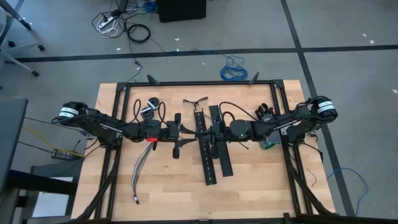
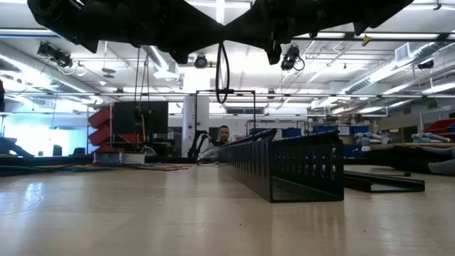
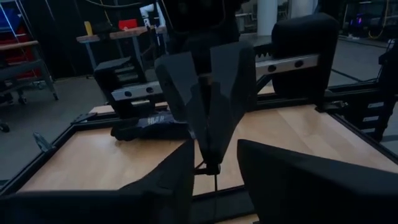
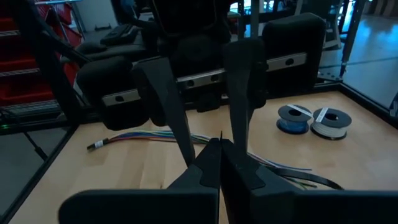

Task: Ziptie cables
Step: Wrap the black zip tie on the cable

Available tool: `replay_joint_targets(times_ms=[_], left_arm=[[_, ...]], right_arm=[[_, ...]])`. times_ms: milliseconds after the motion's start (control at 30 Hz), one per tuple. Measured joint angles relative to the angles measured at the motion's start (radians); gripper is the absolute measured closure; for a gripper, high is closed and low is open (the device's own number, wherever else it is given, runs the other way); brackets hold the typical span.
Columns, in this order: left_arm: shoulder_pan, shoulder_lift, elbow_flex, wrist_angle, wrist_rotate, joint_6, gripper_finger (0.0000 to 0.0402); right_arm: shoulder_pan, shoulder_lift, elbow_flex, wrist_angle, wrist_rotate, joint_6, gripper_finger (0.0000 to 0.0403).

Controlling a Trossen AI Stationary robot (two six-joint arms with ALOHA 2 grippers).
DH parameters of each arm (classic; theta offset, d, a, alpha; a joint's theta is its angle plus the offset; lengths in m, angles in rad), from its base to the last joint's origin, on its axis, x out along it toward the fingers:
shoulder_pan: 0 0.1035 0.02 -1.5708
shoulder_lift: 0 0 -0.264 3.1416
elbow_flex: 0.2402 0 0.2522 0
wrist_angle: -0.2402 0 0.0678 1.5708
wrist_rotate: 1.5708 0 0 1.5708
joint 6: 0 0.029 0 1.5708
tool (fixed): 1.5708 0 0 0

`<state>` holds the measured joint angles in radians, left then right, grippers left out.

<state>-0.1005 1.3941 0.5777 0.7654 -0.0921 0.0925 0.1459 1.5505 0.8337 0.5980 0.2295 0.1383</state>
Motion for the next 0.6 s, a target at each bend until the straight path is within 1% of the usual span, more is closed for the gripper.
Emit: replay_joint_targets(times_ms=[267, 600], left_arm=[[0.0, 0.0, 0.0, -0.001, 0.005, 0.0, 0.0324], [0.0, -0.001, 0.0, 0.0, 0.007, -0.001, 0.0351]], right_arm=[[0.0, 0.0, 0.0, 0.007, 0.0, 0.0, 0.0403], [0.001, 0.0, 0.0, 0.028, 0.0, -0.002, 0.0403]])
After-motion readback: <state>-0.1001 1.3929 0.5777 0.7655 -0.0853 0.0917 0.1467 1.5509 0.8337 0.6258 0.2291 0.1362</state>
